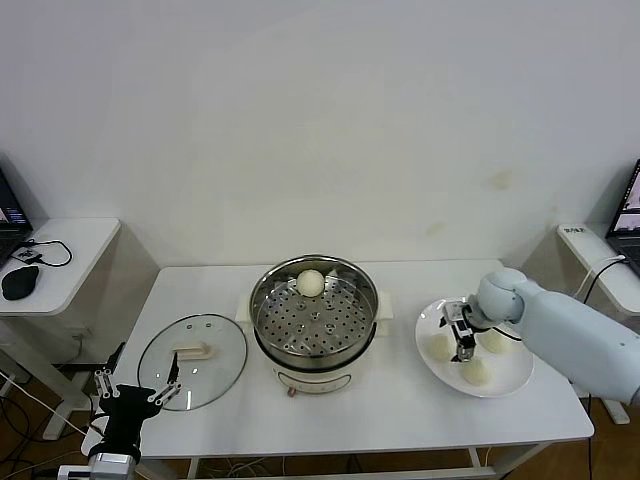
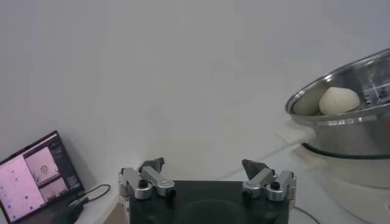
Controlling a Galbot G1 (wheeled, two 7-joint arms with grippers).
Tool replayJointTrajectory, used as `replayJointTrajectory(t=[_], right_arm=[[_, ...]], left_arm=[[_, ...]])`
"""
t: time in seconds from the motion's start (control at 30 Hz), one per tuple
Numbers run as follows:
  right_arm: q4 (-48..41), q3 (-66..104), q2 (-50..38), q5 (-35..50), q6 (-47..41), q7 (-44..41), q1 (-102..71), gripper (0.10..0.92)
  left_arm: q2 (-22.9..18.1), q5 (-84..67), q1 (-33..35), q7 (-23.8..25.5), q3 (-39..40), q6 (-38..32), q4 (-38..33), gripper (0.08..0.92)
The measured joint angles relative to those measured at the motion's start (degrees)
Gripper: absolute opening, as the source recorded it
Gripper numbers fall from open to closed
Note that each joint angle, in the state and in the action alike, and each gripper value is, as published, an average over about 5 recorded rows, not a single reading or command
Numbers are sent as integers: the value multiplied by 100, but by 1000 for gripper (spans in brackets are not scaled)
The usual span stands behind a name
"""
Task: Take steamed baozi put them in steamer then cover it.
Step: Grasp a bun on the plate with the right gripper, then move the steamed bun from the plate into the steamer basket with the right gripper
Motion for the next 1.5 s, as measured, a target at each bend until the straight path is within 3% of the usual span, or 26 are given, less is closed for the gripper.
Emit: replayJointTrajectory(t=[0.37,0.57,1.17,1.5], right_arm=[[-241,90,212,-165,-31,-108,-80,662],[-221,77,174,-151,-56,-215,-18,618],[576,-515,-587,659,-303,-565,1322,613],[1026,-1392,-467,1563,-507,-532,2948,619]], left_arm=[[-33,11,30,0,-16,0,-6,823],[-39,10,36,-1,-20,-1,-13,823],[37,-12,-5,0,57,-9,-120,823],[63,-7,-34,14,127,0,-206,823]])
